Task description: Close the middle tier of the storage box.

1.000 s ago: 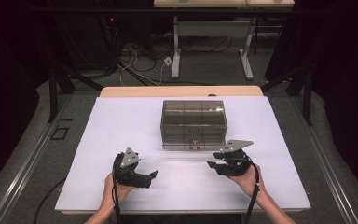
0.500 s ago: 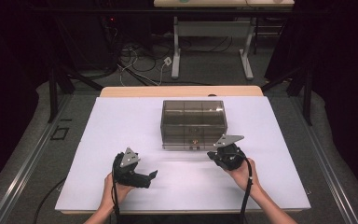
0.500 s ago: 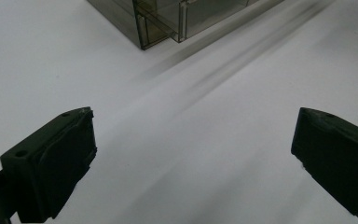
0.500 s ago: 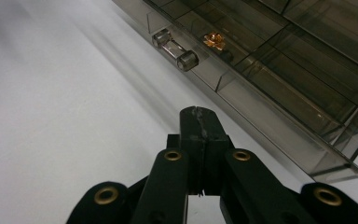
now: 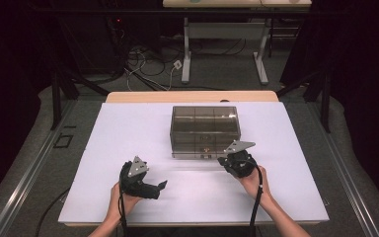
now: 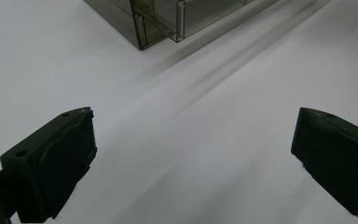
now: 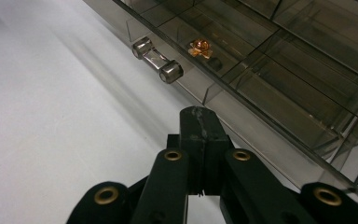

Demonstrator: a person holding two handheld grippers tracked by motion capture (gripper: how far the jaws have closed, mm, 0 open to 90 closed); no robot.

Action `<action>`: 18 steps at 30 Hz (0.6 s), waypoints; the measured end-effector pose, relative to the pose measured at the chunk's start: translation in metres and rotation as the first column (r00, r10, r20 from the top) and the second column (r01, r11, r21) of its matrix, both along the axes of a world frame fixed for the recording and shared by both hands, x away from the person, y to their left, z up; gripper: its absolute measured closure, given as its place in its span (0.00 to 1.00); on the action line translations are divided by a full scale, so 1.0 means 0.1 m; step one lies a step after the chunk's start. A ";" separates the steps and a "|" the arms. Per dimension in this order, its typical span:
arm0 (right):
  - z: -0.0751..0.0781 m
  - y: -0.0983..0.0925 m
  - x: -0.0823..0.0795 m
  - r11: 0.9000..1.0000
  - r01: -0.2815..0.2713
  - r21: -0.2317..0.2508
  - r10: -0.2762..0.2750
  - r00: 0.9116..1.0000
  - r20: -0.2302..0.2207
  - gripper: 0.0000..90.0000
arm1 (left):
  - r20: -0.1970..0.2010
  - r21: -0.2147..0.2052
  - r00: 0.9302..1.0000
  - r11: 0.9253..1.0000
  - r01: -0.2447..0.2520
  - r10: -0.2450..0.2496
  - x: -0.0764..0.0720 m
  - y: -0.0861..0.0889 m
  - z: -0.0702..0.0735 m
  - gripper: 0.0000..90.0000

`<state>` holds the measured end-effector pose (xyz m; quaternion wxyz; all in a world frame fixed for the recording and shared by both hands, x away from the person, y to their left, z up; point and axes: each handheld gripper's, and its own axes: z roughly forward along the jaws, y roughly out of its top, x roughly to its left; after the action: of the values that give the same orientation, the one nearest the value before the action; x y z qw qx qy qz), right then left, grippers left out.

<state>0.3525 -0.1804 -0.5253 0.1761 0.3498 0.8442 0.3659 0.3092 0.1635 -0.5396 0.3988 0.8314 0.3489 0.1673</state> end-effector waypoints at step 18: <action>-0.02 0.01 0.03 1.000 0.031 0.006 -0.031 0.999 0.027 1.00 | -0.002 -0.001 1.000 1.000 -0.003 0.003 0.00 0.00 -0.01 0.00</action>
<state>0.3555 -0.1799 -0.5276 0.1922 0.3584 0.8352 0.3702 0.3092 0.1632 -0.5402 0.3984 0.8311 0.3504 0.1668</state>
